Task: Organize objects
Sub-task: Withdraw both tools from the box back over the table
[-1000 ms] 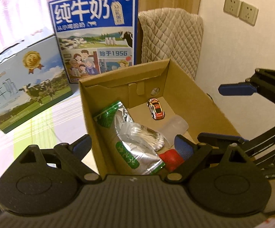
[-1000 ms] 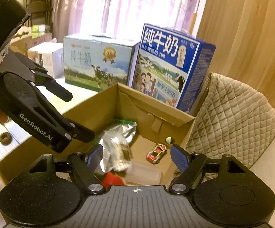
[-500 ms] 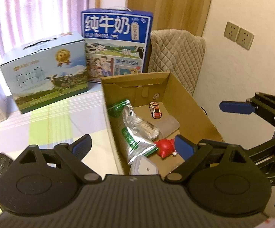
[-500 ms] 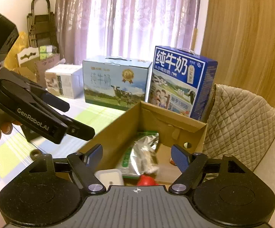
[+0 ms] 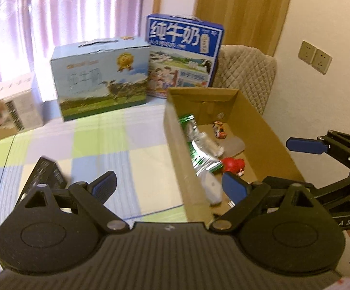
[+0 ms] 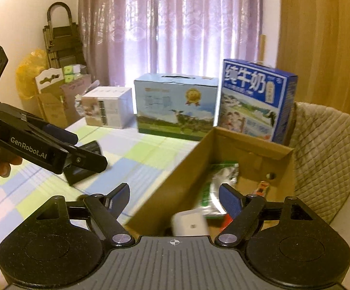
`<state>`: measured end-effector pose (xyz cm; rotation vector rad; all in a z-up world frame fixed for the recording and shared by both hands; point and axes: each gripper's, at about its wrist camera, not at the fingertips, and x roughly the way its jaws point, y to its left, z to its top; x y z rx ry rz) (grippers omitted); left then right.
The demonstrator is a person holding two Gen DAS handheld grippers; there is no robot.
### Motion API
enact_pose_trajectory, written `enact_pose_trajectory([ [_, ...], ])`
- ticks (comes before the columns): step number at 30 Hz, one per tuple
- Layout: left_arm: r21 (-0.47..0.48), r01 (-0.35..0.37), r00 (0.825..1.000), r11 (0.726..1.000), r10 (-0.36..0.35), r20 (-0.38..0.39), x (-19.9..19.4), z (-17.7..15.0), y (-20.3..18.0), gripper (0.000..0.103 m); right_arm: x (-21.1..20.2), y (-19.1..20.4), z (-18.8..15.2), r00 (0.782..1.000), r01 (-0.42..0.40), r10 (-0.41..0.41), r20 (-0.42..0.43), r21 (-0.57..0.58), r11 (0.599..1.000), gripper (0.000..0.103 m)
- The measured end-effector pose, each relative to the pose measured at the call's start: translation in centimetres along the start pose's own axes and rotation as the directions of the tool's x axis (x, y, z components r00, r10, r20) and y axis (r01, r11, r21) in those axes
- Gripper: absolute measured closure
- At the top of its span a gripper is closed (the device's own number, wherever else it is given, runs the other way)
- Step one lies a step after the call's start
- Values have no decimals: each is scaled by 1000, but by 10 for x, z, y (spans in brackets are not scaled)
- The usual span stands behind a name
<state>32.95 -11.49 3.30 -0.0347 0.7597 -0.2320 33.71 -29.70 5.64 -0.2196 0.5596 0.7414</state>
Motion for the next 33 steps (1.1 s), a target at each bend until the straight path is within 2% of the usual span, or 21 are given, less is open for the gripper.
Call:
enact_pose_trajectory([
  [18, -80, -59, 997, 995, 54, -56, -51, -62, 80, 11, 32, 96, -10, 991, -112, 116, -62, 62, 992, 24],
  [33, -130, -132, 985, 983, 117, -123, -61, -95, 140, 11, 82, 148, -31, 972, -135, 154, -177, 118, 984, 24],
])
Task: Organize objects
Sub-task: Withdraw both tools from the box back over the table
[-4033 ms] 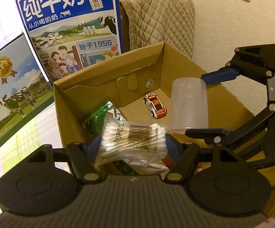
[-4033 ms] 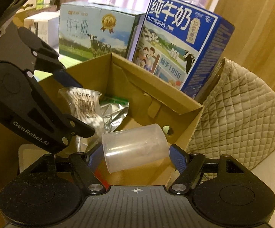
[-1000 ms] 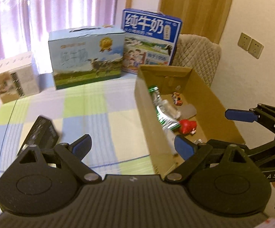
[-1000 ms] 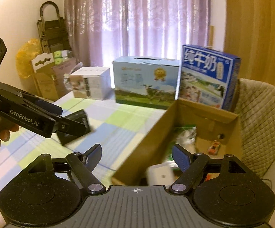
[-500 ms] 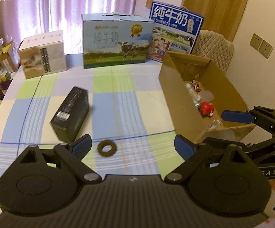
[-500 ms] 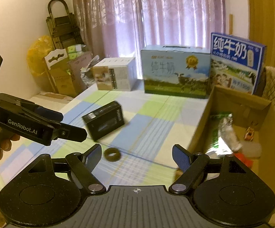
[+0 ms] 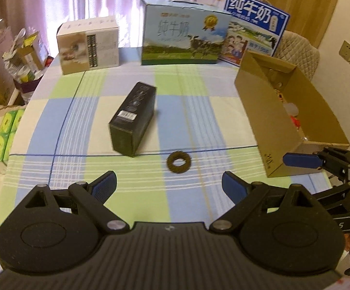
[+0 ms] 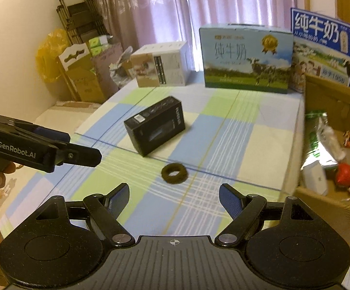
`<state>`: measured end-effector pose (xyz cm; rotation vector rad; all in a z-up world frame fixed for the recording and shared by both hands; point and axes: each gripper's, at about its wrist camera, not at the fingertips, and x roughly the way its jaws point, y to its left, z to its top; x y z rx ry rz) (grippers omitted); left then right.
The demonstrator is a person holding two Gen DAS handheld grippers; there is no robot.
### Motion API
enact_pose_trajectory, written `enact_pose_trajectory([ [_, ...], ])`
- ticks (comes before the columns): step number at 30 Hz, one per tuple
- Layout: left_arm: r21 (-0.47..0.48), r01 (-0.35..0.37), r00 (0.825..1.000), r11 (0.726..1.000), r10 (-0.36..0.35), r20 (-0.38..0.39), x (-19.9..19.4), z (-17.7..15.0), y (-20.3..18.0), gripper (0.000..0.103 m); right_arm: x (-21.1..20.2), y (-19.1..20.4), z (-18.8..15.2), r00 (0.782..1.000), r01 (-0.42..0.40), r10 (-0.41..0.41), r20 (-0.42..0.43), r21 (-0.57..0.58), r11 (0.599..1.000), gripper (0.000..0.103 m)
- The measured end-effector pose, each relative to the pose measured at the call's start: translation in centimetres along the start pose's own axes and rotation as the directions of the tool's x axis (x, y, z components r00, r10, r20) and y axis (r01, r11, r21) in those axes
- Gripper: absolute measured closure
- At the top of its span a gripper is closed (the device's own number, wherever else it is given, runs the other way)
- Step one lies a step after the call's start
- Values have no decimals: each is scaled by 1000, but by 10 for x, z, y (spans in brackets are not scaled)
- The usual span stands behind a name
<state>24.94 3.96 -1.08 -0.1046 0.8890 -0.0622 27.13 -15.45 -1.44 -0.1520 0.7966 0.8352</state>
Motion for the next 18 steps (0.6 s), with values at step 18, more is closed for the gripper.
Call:
enact_pose_trajectory([
  [18, -50, -75, 996, 996, 72, -60, 31, -6, 43, 11, 66, 16, 4, 996, -7, 7, -94, 1, 1000, 24],
])
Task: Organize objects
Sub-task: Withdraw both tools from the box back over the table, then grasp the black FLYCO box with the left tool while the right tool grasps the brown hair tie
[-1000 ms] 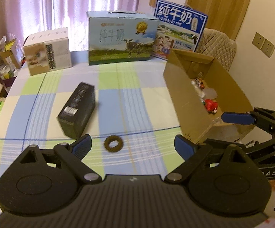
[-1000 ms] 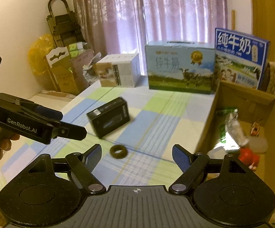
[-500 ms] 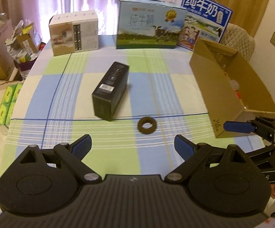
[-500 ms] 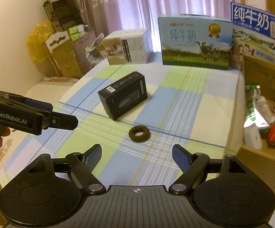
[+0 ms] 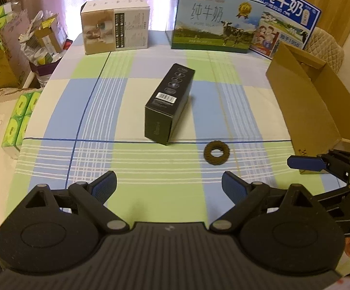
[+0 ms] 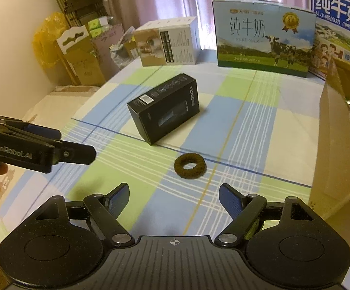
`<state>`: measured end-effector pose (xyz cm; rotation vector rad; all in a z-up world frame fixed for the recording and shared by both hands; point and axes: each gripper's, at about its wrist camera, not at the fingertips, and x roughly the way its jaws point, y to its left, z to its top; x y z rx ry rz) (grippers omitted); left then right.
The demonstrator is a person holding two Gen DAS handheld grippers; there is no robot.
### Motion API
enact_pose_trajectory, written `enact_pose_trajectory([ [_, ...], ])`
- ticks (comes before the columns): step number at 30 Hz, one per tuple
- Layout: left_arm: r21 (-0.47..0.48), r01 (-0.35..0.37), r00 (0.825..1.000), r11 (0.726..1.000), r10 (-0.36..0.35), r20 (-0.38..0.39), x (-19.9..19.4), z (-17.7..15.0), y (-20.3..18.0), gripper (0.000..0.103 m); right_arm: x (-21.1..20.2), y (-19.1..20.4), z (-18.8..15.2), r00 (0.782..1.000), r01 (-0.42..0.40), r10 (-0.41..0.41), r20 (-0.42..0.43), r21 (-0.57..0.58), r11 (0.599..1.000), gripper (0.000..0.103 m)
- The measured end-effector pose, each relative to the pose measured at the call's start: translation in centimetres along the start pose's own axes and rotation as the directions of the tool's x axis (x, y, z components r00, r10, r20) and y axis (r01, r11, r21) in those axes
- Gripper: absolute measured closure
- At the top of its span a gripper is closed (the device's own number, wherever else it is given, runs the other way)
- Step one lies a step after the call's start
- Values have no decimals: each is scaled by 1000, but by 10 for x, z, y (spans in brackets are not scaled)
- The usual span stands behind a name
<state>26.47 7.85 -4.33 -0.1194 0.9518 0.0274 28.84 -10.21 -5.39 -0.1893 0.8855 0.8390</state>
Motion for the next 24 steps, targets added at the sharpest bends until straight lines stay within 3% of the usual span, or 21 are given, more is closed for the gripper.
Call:
enact_pose_trajectory([
  [10, -25, -35, 998, 999, 34, -45, 26, 0, 19, 11, 44, -6, 4, 998, 36, -37, -52, -6, 999, 25],
  [24, -39, -54, 995, 998, 50, -82, 54, 3, 32, 11, 90, -9, 13, 996, 70, -72, -57, -36, 997, 26],
])
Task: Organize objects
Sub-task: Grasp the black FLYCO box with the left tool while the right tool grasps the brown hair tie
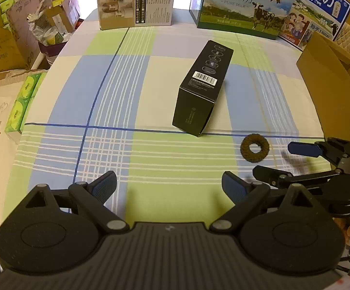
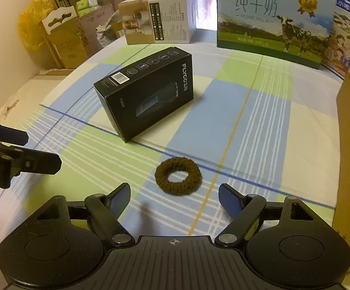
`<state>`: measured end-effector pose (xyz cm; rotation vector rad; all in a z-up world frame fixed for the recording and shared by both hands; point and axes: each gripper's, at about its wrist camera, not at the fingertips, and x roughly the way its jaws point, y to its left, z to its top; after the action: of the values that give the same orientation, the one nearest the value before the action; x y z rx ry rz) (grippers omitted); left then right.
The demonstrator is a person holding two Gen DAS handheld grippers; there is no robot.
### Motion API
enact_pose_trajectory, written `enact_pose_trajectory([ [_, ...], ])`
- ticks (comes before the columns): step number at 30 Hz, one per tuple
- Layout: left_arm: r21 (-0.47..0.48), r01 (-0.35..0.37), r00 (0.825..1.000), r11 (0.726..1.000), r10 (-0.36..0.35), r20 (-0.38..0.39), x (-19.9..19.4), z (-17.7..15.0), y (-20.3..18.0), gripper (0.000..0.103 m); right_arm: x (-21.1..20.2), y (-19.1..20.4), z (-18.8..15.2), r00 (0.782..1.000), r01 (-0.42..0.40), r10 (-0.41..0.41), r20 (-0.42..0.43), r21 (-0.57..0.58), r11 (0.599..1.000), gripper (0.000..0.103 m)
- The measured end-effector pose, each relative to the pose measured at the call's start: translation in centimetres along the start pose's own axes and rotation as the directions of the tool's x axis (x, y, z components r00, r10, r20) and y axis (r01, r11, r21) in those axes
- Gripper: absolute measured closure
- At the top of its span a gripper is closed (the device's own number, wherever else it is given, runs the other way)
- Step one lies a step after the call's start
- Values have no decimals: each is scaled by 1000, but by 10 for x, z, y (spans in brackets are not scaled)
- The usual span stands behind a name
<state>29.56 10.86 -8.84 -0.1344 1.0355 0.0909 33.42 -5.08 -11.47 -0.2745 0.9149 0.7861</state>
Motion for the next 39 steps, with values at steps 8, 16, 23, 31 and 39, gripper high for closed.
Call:
enact_pose_trajectory([
  [8, 5, -8, 1000, 1000, 8, -14, 15, 5, 3, 11, 23, 0, 5, 1000, 13, -13, -22, -12, 1000, 38],
  [16, 20, -5, 1000, 1000, 5, -22, 25, 9, 1, 11, 31, 1, 8, 999, 51, -51, -11, -43, 998, 64],
  [23, 53, 15, 1000, 998, -15, -8, 28, 17, -7, 12, 28, -10, 8, 998, 58, -59, -19, -17, 998, 86],
  [31, 140, 44, 997, 989, -52, 60, 29, 47, -21, 17, 18, -33, 3, 994, 105, -103, -23, 64, 992, 87],
  [39, 240, 31, 995, 970, -52, 83, 54, 88, -43, 23, 9, -55, -1, 990, 141, -139, -26, 123, 982, 87],
])
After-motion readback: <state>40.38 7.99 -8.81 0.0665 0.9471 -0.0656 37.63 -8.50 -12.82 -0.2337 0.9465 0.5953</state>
